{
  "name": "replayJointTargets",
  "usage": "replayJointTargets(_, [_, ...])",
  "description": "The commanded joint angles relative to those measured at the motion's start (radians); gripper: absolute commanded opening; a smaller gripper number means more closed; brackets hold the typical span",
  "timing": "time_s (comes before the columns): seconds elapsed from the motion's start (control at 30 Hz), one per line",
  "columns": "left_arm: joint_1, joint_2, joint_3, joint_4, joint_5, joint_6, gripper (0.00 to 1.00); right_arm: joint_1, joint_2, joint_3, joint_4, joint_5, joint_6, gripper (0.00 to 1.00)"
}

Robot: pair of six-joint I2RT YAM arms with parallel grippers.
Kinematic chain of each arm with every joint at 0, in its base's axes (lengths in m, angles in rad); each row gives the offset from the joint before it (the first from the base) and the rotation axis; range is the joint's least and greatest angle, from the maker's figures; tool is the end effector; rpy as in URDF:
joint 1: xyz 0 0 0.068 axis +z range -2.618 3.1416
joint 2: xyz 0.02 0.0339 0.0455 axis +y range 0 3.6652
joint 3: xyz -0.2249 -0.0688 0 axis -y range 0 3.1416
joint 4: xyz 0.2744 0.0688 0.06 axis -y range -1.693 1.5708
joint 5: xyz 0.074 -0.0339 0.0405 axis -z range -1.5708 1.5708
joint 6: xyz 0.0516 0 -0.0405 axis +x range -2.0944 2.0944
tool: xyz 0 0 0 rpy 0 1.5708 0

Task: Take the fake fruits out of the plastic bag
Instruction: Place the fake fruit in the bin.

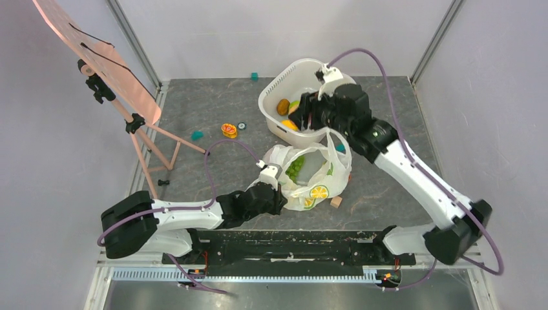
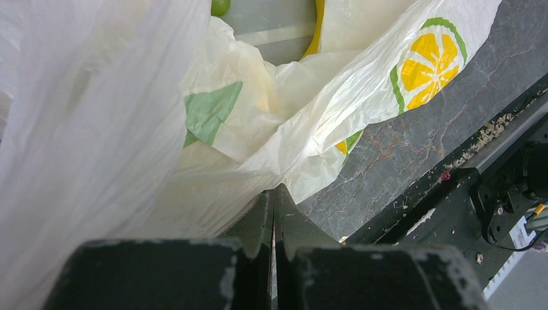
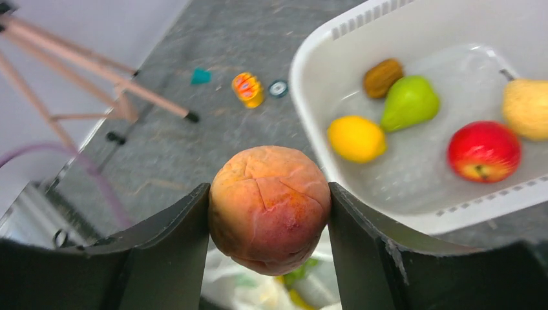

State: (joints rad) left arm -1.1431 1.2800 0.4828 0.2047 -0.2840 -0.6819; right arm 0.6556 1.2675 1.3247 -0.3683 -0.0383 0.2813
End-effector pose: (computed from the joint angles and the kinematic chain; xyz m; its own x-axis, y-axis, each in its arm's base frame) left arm 0.1345 -0.2603 0.1056 -0.6696 0.0103 -0.7427 0.4573 0.7936 -0.4014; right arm 0.2706 0.2106 0.3653 -0.4102 0.0344 -0.9113 -0.5456 0.7914 0.2755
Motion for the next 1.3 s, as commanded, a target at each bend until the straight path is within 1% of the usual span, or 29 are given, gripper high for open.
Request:
replayJointTargets(0.0, [-0.003, -0.037, 0.013, -0.012, -0.025, 0.004, 0.02, -0.101, 0.179, 0.136, -0.005, -0.028, -0.066, 0.43])
replayJointTargets(0.13, [-0.001, -0.043, 0.022, -0.028, -0.024, 0.015, 0.02, -0.151, 0.360, 0.262, -0.007, 0.032, -0.126, 0.44])
replayJointTargets(0.23, [-0.001, -0.047, 0.024, -0.032, -0.019, 0.022, 0.02, -0.172, 0.471, 0.321, -0.001, 0.094, -0.157, 0.43])
replayJointTargets(0.33, [-0.002, -0.048, 0.024, -0.033, -0.015, 0.024, 0.02, -0.178, 0.553, 0.363, 0.007, 0.150, -0.194, 0.43])
replayJointTargets(0.47, [-0.002, -0.052, 0.024, -0.040, -0.007, 0.025, 0.02, -0.185, 0.652, 0.412, -0.025, 0.176, -0.223, 0.44])
replayJointTargets(0.7, [-0.001, -0.059, 0.016, -0.041, -0.007, 0.022, 0.02, -0.192, 0.734, 0.392, -0.041, 0.206, -0.247, 0.49])
replayJointTargets(0.97, [-0.003, -0.050, 0.021, -0.042, -0.001, 0.025, 0.02, -0.198, 0.798, 0.391, -0.076, 0.193, -0.251, 0.55])
replayJointTargets(1.03, [-0.002, -0.050, 0.020, -0.042, -0.001, 0.023, 0.02, -0.199, 0.805, 0.392, -0.085, 0.193, -0.252, 0.58])
replayJointTargets(1.13, [-0.001, -0.050, 0.019, -0.042, 0.000, 0.022, 0.02, -0.200, 0.807, 0.387, -0.090, 0.191, -0.254, 0.66])
replayJointTargets(1.2, [-0.002, -0.047, 0.018, -0.042, 0.000, 0.021, 0.02, -0.201, 0.801, 0.384, -0.090, 0.182, -0.261, 0.69])
replayJointTargets(1.27, [-0.002, -0.042, 0.024, -0.044, 0.002, 0.026, 0.02, -0.203, 0.795, 0.386, -0.092, 0.176, -0.264, 0.74])
